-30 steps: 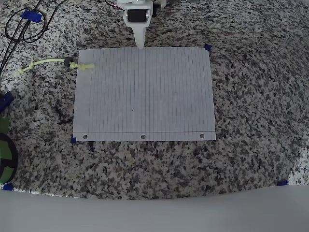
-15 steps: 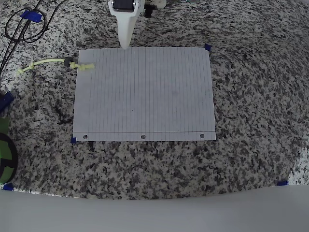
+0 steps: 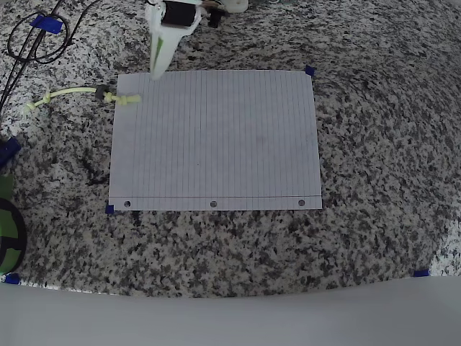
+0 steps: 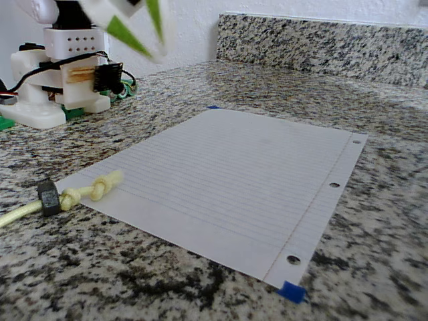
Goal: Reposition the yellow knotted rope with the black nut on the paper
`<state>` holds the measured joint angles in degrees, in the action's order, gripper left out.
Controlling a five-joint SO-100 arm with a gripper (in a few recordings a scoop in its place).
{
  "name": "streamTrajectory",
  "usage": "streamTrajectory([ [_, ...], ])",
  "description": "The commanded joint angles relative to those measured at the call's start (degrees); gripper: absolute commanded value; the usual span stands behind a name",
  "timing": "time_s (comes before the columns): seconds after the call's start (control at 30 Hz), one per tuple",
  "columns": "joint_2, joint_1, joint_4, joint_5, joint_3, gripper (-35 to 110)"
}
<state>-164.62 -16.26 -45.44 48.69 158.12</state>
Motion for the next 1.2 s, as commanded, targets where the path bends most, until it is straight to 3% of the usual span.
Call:
streamTrajectory([
  [0.0,2.46,-2.46,1.32,-3.16,-3.6,0],
  [0.27,13.8,-3.52,-1.14,-1.41,-11.51,0],
  [0.47,26.54,-6.94,-3.6,14.15,-19.25,3],
  [0.67,37.0,-6.77,-7.65,22.06,-24.7,6],
  [0.83,45.09,-7.12,-11.16,22.32,-29.79,8],
  [1.17,55.63,-7.38,-4.66,23.38,-30.41,8],
])
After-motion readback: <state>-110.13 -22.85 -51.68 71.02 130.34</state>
